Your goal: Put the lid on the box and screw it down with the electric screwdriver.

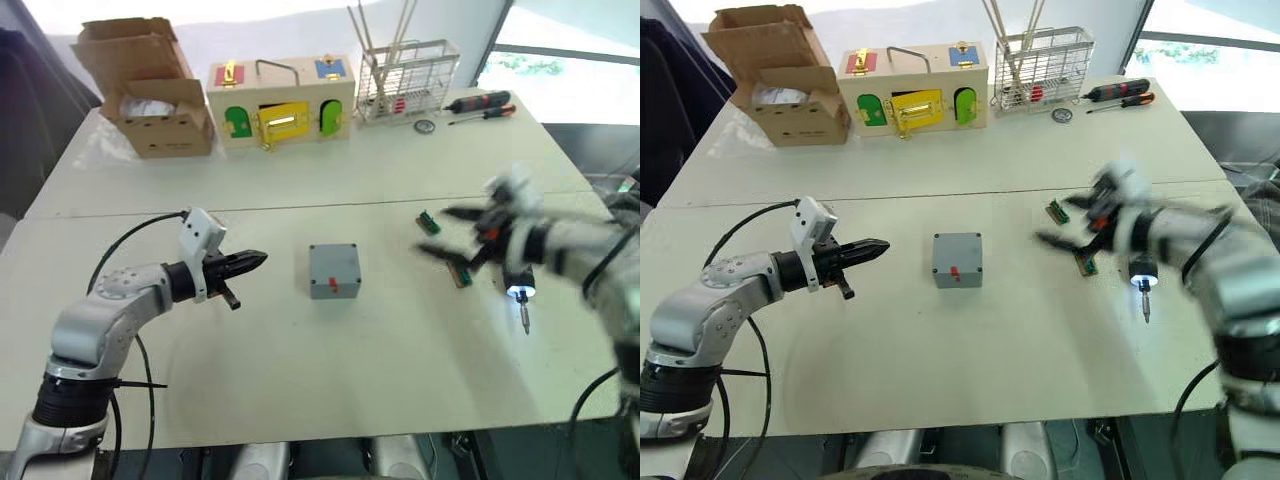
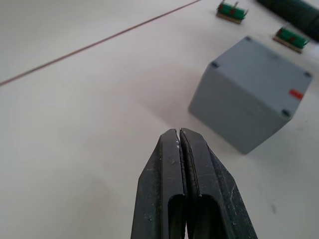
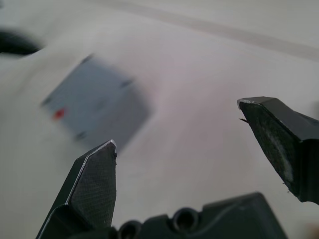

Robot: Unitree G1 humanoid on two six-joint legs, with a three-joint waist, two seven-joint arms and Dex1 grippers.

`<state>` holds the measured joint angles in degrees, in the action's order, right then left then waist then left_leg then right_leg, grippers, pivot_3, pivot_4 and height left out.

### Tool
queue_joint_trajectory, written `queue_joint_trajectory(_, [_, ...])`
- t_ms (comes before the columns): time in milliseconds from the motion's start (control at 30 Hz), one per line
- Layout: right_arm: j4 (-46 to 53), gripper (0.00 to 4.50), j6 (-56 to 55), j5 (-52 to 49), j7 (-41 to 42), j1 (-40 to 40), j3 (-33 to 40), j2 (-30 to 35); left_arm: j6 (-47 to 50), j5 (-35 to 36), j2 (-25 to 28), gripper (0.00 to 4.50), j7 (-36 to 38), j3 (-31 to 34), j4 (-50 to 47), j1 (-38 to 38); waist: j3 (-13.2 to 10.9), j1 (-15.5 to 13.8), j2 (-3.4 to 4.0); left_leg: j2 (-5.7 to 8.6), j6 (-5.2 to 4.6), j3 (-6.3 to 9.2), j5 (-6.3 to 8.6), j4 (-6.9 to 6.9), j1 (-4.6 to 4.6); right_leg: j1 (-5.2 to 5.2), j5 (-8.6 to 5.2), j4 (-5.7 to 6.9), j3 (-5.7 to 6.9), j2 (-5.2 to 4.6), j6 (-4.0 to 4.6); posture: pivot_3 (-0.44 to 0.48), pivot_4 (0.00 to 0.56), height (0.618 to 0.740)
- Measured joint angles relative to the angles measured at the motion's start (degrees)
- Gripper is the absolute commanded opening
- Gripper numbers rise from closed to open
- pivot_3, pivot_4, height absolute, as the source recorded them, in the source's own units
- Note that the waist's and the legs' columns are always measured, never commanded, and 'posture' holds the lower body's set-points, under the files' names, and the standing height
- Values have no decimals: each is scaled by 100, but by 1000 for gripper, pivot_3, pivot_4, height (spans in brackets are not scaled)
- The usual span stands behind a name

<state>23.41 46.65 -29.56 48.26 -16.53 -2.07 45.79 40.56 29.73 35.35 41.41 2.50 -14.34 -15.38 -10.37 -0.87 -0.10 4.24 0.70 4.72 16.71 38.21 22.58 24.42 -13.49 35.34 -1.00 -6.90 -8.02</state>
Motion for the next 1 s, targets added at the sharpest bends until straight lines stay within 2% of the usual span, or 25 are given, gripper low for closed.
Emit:
queue_joint_trajectory(133, [61, 4485, -608, 588, -245, 343, -664, -330, -259, -300, -208, 0, 51, -464, 86, -11, 3, 9, -7, 11, -4, -9, 1, 10, -6, -11, 18, -9, -12, -6, 4, 0, 150, 734])
queue_joint_trajectory(233, [-161, 4485, -813, 768, -463, 348, -859, -762, -472, -513, -385, 0, 172, -875, 266, -124, 5, 14, -9, -1, 6, -5, -4, -2, -10, -3, 18, -2, -8, 5, 4, 0, 150, 734])
queue_joint_trajectory(400, [-568, 4485, -1151, 1113, -646, 309, -901, -1027, -528, -699, -800, 0, 73, -1172, 512, -238, 5, 31, -9, -8, 14, -7, -9, -5, -7, 6, 17, 0, -5, 11, 4, 0, 150, 734])
queue_joint_trajectory(600, [-546, 4485, -1185, 1152, -680, 310, -1069, -1305, -550, -826, -874, 0, 104, -1297, 512, -241, 5, 34, -8, -9, 16, -7, -10, -4, -9, 6, 17, 4, -5, 12, 4, 0, 150, 734])
queue_joint_trajectory(1000, [205, 4485, -576, 1220, -671, 705, -1069, -1052, -1116, -1475, -852, 0, 705, -1739, 988, -529, 8, 11, -8, -6, 15, -4, -10, -1, -9, -1, 17, 3, -4, 11, 4, 0, 150, 734])
